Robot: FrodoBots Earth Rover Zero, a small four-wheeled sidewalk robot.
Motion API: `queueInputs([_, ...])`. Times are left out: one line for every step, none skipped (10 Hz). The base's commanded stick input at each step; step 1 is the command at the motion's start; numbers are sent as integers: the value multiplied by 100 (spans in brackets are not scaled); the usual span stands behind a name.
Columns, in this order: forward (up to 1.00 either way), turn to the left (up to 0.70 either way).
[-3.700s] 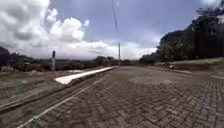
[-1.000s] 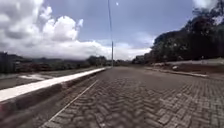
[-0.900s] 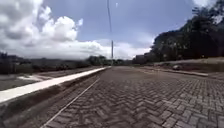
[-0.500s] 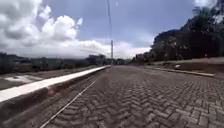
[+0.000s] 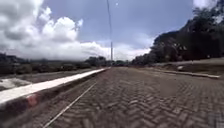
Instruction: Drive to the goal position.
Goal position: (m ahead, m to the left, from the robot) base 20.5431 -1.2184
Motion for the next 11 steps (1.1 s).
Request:
queueInputs([100, 0])
queueInputs([100, 0])
queueInputs([100, 0])
queueInputs([100, 0])
queueInputs([100, 0])
queueInputs([100, 0])
queueInputs([100, 0])
queueInputs([100, 0])
queueInputs([100, 0])
queueInputs([100, 0])
queueInputs([100, 0])
